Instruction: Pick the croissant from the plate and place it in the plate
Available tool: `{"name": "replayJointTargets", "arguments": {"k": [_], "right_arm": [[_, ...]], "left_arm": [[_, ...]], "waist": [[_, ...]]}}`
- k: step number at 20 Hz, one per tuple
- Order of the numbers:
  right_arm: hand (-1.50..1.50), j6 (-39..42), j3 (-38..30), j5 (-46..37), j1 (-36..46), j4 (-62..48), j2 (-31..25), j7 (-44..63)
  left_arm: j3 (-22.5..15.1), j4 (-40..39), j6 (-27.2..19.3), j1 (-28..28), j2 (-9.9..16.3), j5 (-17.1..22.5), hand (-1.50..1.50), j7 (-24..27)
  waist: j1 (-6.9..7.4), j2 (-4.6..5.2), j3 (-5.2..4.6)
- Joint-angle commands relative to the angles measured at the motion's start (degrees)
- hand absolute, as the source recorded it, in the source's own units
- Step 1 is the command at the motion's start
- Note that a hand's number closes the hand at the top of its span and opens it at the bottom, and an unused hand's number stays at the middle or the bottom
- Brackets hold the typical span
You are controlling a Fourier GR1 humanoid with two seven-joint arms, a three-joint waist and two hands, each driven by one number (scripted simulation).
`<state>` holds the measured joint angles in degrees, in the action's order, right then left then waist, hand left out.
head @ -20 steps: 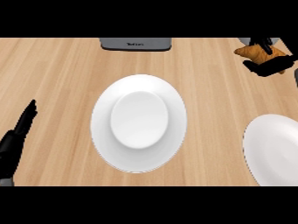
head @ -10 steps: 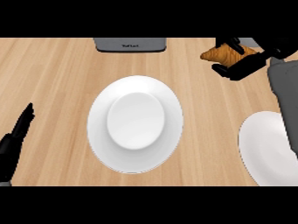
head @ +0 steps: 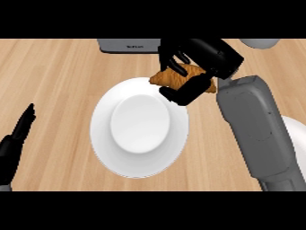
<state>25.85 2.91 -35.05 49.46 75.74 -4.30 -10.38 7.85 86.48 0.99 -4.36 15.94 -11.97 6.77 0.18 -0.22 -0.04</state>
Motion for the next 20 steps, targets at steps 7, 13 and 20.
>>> {"name": "replayJointTargets", "arguments": {"k": [7,13,20], "right_arm": [[1.50,-9.54,17.82,0.58,-0.92,-8.11,4.25,7.72],[1.50,-13.97,24.81,8.08,-1.75,-17.44,4.29,6.67],[-1.50,-26.17,33.80,20.83,2.42,-21.27,4.30,17.69]], "left_arm": [[0.89,-0.75,0.15,1.61,-0.14,-0.82,0.00,-0.84],[-1.66,1.96,-0.03,-1.61,-2.62,-2.02,0.00,0.16],[-0.20,-1.40,0.99,3.19,-1.68,-1.65,0.00,-0.83]], "waist": [[0.78,0.34,0.02],[1.94,0.56,0.03],[1.44,0.47,0.02]]}}
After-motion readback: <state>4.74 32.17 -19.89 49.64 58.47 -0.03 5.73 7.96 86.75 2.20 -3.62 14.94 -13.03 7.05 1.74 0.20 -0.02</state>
